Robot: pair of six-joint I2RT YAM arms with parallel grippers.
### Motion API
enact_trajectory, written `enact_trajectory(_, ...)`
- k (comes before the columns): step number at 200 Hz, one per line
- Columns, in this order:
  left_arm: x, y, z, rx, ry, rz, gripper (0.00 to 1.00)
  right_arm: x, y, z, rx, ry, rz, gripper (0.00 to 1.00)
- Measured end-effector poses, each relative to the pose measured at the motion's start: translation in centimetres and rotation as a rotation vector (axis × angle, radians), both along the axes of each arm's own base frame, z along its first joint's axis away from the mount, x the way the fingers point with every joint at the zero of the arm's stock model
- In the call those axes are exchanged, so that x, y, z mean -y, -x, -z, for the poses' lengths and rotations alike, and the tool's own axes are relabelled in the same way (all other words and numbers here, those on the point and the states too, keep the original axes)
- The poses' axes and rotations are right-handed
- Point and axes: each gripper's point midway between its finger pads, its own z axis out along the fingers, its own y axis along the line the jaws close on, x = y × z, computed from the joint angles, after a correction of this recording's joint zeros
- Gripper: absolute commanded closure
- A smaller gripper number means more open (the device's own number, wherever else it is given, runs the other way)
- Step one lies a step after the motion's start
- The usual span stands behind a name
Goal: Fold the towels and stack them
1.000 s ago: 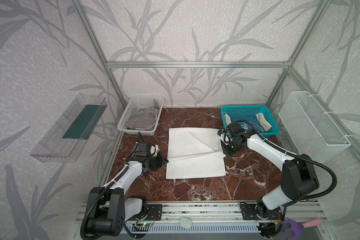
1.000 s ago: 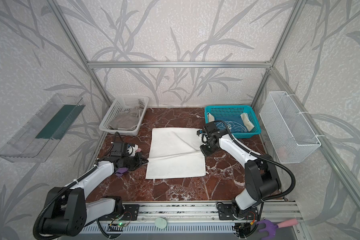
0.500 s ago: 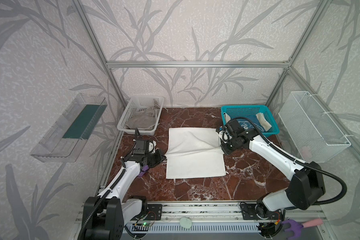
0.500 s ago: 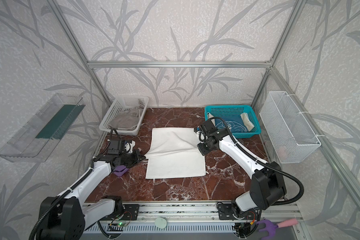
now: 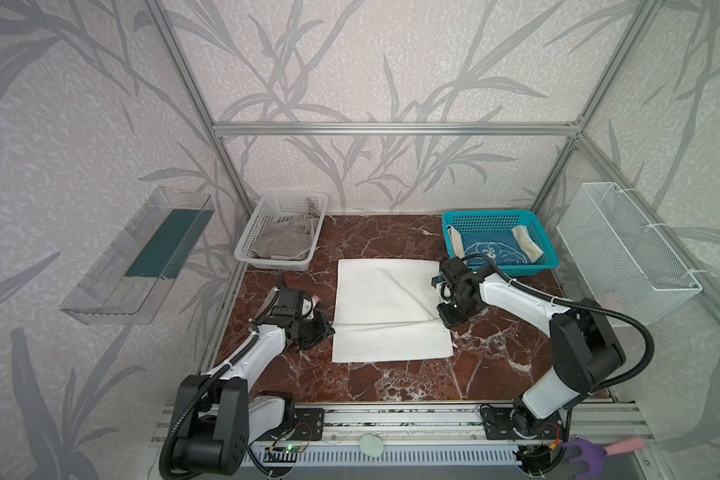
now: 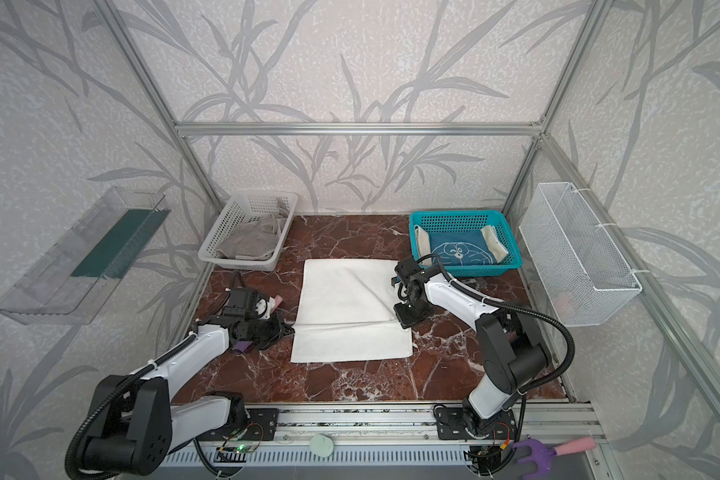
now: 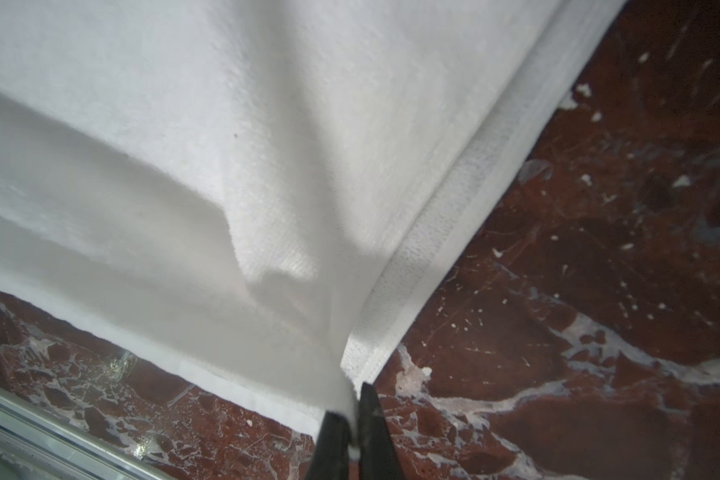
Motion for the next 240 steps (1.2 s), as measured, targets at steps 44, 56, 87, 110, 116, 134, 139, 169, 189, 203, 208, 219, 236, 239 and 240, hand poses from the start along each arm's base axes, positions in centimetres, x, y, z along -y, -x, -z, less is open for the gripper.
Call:
enact_trajectory(44,-0.3,-3.8,-8.2,0.18,-0.045,0.002,1.0,-0.5,-3.6,-8.6,0.222,-0.04,0.017,1.0)
enact_trajectory(56,-0.3,-4.0,-10.1,0.221,-0.058,0.007,1.0,-0.3,-3.4,-10.6,0.268,-0.061,0.025,1.0)
enact_trajectory(87,0.1,-1.6,-9.3,0.18,-0.059,0.014,1.0,0.3,-0.4,-10.4,0.248,-0.096,0.048,1.0)
enact_trajectory(110,0.6,1.2,-5.8,0.075,-0.054,0.015,1.0,0.9,2.6,-5.8,0.109,-0.08,0.072,1.0)
enact_trajectory(116,0.7,1.9,-4.8,0.044,-0.053,0.013,1.0,1.0,3.4,-4.4,0.066,-0.076,0.083,1.0)
enact_trajectory(134,0.8,3.7,-1.8,-0.039,-0.051,0.0,1.0,1.1,5.4,-1.1,-0.041,-0.077,0.107,1.0)
enact_trajectory(139,0.7,4.1,-1.0,-0.058,-0.051,-0.007,1.0,1.0,5.7,-0.3,-0.066,-0.079,0.112,1.0)
enact_trajectory(169,0.4,5.5,3.0,-0.167,-0.06,-0.041,1.0,0.3,5.9,3.5,-0.167,-0.061,0.132,1.0)
enact_trajectory(189,0.5,4.8,3.4,-0.159,-0.054,-0.048,1.0,0.0,5.6,4.9,-0.205,-0.046,0.135,1.0)
enact_trajectory(203,0.5,4.3,3.4,-0.14,-0.056,-0.051,1.0,-0.2,5.1,4.9,-0.199,-0.046,0.134,1.0)
enact_trajectory(208,0.5,4.1,3.4,-0.134,-0.059,-0.053,1.0,-0.2,5.0,4.8,-0.195,-0.044,0.134,1.0)
enact_trajectory(219,0.3,3.9,3.4,-0.124,-0.068,-0.057,1.0,-0.2,4.9,4.8,-0.189,-0.036,0.13,1.0)
enact_trajectory(236,0.2,3.7,3.3,-0.117,-0.079,-0.061,1.0,-0.3,4.8,4.6,-0.177,-0.022,0.12,1.0)
enact_trajectory(239,0.1,3.7,3.3,-0.116,-0.082,-0.062,1.0,-0.3,4.7,4.6,-0.173,-0.02,0.119,1.0)
enact_trajectory(240,0.1,3.6,3.3,-0.115,-0.083,-0.063,1.0,-0.3,4.7,4.5,-0.172,-0.02,0.118,1.0)
